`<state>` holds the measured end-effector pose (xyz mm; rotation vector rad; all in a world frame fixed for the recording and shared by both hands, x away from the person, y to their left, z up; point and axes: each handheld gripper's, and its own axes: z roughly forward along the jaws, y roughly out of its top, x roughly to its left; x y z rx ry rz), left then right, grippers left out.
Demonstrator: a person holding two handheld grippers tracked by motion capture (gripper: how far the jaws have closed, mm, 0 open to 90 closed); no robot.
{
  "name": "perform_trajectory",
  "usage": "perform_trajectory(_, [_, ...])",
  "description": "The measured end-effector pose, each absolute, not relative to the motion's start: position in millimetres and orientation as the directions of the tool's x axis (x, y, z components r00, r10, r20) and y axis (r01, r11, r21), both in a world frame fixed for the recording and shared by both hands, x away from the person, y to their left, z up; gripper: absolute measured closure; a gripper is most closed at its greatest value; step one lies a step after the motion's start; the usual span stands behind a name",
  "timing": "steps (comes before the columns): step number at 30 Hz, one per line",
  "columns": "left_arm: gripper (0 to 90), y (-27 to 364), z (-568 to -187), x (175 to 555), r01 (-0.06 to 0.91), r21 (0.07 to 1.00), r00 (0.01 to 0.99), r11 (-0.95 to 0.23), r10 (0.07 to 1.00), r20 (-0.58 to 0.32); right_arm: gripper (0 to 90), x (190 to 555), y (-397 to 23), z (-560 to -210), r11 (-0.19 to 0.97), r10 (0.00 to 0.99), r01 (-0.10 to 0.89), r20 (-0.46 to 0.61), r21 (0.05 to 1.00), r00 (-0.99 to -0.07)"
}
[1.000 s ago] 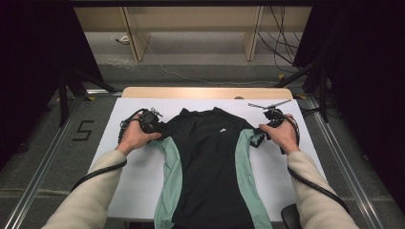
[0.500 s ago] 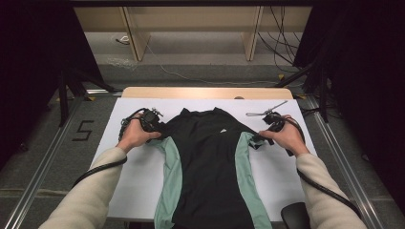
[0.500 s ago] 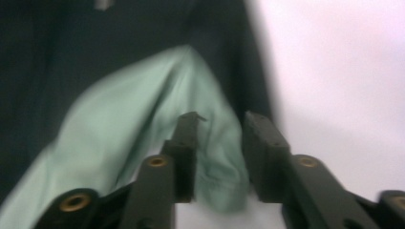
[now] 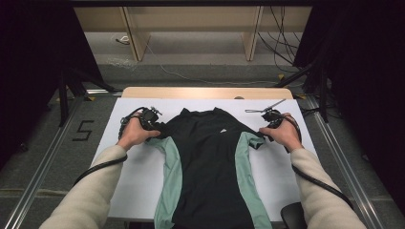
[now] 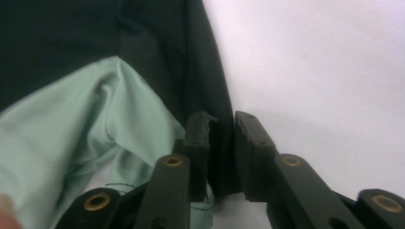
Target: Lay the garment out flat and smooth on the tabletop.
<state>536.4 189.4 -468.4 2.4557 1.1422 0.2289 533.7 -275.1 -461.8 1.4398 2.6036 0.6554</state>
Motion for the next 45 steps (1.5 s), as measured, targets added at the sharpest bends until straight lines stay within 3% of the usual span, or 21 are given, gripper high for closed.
perform_trajectory(3, [59.5, 188, -467, 537, 0.706, 0.411, 0.639, -0.576, 0.769, -0.019, 88.6, 536, -271, -460, 0.496, 0.815, 0.776, 0.099, 0.39, -0.571])
perform_trajectory(8, [86.5, 186, -463, 541, 0.72, 0.35, 0.637, -0.6, 0.771, 0.011, 89.8, 545, -276, -458, 0.47, 0.839, 0.784, 0.071, 0.406, -0.54])
perform_trajectory(10, [88.8, 187, -462, 544, 0.735, 0.336, 0.626, -0.589, 0.78, -0.001, 89.9, 548, -282, -456, 0.431, 0.861, 0.79, 0.062, 0.437, -0.504])
perform_trajectory(13, [89.5, 183, -460, 548, 0.725, 0.332, 0.621, -0.603, 0.781, 0.062, 90.0, 554, -293, -453, 0.383, 0.887, 0.789, 0.049, 0.48, -0.46])
perform_trajectory(25, [90.0, 191, -440, 569, 0.715, 0.453, 0.524, -0.533, 0.837, 0.157, 90.0, 570, -303, -441, 0.295, 0.931, 0.759, 0.004, 0.581, -0.364])
perform_trajectory(31, [89.5, 186, -454, 564, 0.714, 0.356, 0.607, -0.603, 0.787, 0.113, 89.9, 574, -297, -449, 0.302, 0.934, 0.76, -0.019, 0.576, -0.357])
perform_trajectory(34, [89.4, 184, -455, 559, 0.693, 0.333, 0.636, -0.64, 0.76, 0.137, 88.2, 574, -297, -452, 0.309, 0.935, 0.76, -0.036, 0.571, -0.353])
perform_trajectory(36, [88.3, 186, -458, 558, 0.697, 0.295, 0.662, -0.654, 0.744, 0.086, 82.9, 573, -296, -452, 0.317, 0.932, 0.768, -0.031, 0.557, -0.362])
perform_trajectory(39, [83.4, 197, -456, 559, 0.711, 0.329, 0.621, -0.621, 0.775, 0.119, 74.9, 568, -295, -444, 0.343, 0.925, 0.742, -0.069, 0.576, -0.374])
perform_trajectory(41, [76.9, 203, -454, 559, 0.708, 0.33, 0.619, -0.624, 0.774, 0.133, 73.7, 564, -295, -439, 0.354, 0.919, 0.727, -0.076, 0.589, -0.386])
perform_trajectory(45, [71.9, 212, -446, 560, 0.721, 0.379, 0.577, -0.58, 0.806, 0.136, 72.7, 555, -297, -431, 0.369, 0.911, 0.707, -0.083, 0.603, -0.404])
